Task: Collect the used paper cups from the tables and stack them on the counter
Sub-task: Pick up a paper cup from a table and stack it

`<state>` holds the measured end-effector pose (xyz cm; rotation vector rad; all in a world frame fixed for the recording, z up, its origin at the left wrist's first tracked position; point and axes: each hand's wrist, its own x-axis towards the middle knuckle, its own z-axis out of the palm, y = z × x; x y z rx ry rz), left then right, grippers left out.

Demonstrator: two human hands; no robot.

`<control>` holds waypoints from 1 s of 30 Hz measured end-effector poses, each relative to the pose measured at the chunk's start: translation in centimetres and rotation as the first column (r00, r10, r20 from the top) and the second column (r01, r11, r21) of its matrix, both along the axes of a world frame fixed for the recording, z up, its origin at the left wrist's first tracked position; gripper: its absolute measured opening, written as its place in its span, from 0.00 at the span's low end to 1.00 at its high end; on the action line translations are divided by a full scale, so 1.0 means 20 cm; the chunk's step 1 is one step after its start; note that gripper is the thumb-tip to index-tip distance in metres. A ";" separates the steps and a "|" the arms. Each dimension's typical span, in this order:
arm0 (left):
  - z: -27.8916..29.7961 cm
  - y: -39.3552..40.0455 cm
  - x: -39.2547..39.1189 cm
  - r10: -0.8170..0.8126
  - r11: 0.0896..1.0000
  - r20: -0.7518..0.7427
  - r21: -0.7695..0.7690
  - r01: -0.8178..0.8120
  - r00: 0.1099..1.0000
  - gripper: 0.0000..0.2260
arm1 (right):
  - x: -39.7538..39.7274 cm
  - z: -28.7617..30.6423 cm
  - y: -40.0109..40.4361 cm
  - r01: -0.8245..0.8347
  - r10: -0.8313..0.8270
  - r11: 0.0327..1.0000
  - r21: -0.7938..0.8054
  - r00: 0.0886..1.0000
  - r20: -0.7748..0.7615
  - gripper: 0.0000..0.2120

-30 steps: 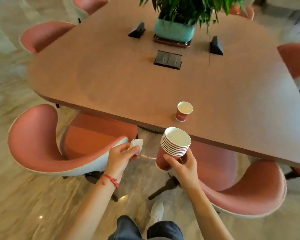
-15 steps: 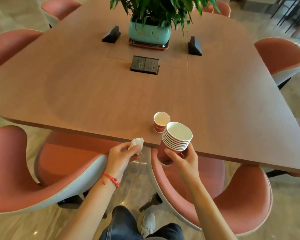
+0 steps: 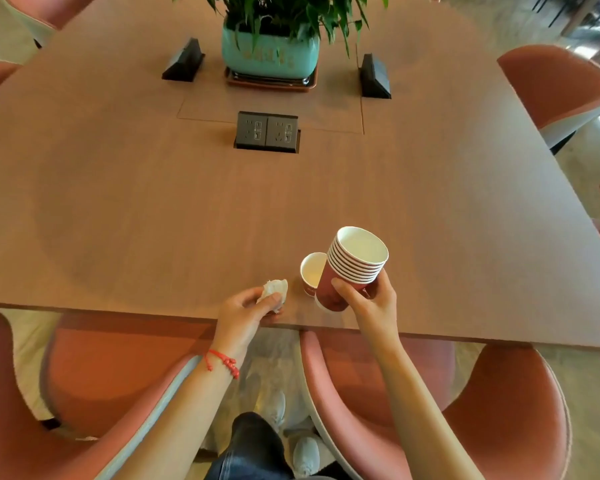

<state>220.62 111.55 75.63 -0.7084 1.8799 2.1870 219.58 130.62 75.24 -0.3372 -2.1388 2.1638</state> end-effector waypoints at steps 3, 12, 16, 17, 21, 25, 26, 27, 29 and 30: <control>-0.04 -0.03 -0.12 -0.020 1.000 0.032 0.022 0.020 0.999 0.03 | -0.13 -0.03 -0.03 0.013 -0.013 1.000 0.002 1.000 0.018 0.20; -0.16 -0.04 -0.31 -0.065 0.998 0.099 0.023 0.063 0.993 0.03 | -0.32 -0.17 -0.07 0.034 -0.045 0.993 0.113 0.995 0.090 0.28; -0.18 -0.05 -0.36 -0.076 0.997 0.121 0.012 0.076 0.990 0.03 | -0.31 -0.26 -0.08 0.028 -0.047 0.985 0.172 0.993 0.105 0.29; -0.19 -0.06 -0.38 -0.073 0.997 0.126 0.021 0.071 0.989 0.03 | -0.31 -0.29 -0.08 0.030 -0.049 0.985 0.168 0.992 0.113 0.30; -0.23 -0.06 -0.39 -0.092 0.995 0.137 0.045 0.086 0.986 0.03 | -0.28 -0.39 -0.08 0.018 -0.048 0.983 0.180 0.985 0.166 0.32; -0.46 -0.07 -0.41 -0.122 0.993 0.153 0.026 0.119 0.981 0.03 | -0.28 -0.66 -0.08 -0.004 -0.033 0.980 0.198 0.982 0.184 0.34; -0.48 -0.07 -0.42 -0.125 0.992 0.170 0.021 0.123 0.978 0.03 | -0.27 -0.69 -0.08 -0.013 -0.028 0.979 0.206 0.981 0.191 0.35; -0.49 -0.07 -0.41 -0.123 0.992 0.176 0.026 0.120 0.977 0.04 | -0.26 -0.70 -0.09 -0.014 -0.028 0.978 0.209 0.980 0.198 0.36; -0.50 -0.06 -0.41 -0.119 0.993 0.173 0.029 0.116 0.978 0.03 | -0.24 -0.71 -0.10 -0.015 -0.030 0.976 0.217 0.979 0.201 0.37; -0.50 -0.06 -0.42 -0.115 0.993 0.179 0.030 0.111 0.977 0.03 | -0.24 -0.72 -0.10 -0.014 -0.030 0.977 0.212 0.978 0.206 0.38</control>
